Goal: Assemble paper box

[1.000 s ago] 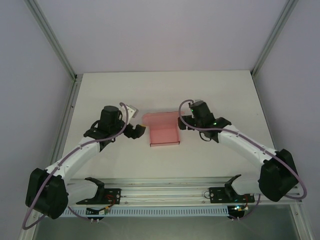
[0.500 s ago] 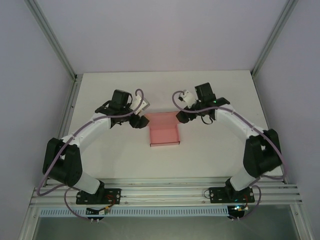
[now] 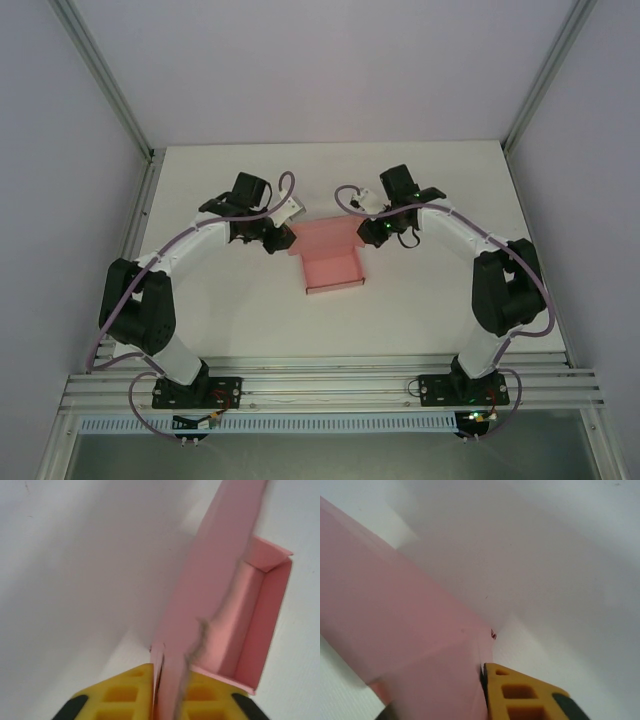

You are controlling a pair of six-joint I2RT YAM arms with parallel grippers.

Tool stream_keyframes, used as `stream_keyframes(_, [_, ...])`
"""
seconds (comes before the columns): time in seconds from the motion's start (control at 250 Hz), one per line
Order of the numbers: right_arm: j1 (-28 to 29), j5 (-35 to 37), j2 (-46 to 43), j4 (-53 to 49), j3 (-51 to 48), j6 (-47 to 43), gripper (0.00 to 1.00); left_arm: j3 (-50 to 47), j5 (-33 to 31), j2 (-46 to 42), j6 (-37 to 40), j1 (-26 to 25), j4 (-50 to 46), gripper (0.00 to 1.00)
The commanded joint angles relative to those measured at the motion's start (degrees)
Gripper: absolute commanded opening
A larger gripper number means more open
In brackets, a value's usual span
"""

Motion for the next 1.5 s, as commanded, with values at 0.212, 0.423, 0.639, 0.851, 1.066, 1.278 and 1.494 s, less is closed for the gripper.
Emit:
stream_keyframes(0.212, [4.63, 9.11, -4.24, 9.84, -2.96, 16.36, 0.00, 3.66, -13.29, 2.54, -15.23, -4.81, 7.75, 0.00])
stream_keyframes(0.423, [11.20, 28.65, -5.09, 20.61, -4.26, 34.39, 0.06, 10.55, -22.32, 7.00, -30.42, -9.44, 10.03, 0.00])
stream_keyframes(0.639, [14.39, 39.56, -1.89, 31.30, -5.61, 52.72, 0.00, 9.28, -21.55, 8.95, -39.82, -10.26, 16.06, 0.00])
stream_keyframes(0.851, [17.47, 43.62, 0.51, 41.04, -7.27, 57.67, 0.01, 4.22, -25.49, 7.40, -46.68, -10.35, 22.75, 0.00])
stream_keyframes(1.066, [18.41, 42.94, 2.62, 44.23, -8.62, 57.23, 0.03, 1.28, -24.48, 8.46, -50.07, -10.76, 28.67, 0.00])
stream_keyframes(1.278, [18.90, 40.47, 2.77, 50.54, -13.36, 55.49, 0.03, -1.12, -26.19, 8.30, -48.02, -10.92, 27.10, 0.00])
stream_keyframes(1.494, [20.94, 41.15, 1.93, 54.34, -17.53, 51.31, 0.04, -8.21, -23.91, 5.24, -48.68, -11.13, 34.16, 0.00])
